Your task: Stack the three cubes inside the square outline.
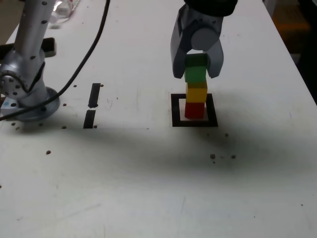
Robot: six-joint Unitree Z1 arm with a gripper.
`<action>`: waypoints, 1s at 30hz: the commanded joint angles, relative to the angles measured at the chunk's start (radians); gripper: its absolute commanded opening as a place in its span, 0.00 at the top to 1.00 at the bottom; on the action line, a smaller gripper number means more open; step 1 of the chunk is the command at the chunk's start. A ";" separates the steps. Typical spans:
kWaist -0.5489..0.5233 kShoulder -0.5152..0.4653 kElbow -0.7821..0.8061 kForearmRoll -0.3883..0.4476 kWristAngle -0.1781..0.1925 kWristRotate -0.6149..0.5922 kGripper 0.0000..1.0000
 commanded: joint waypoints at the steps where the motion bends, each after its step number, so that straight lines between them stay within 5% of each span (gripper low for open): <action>1: -0.003 0.005 0.001 0.008 -0.007 0.003 0.71; 10: -0.005 0.014 0.006 0.008 -0.018 0.013 0.64; 22: -0.005 0.021 0.002 0.006 -0.019 0.030 0.37; 30: -0.005 0.021 -0.004 -0.003 -0.017 0.046 0.29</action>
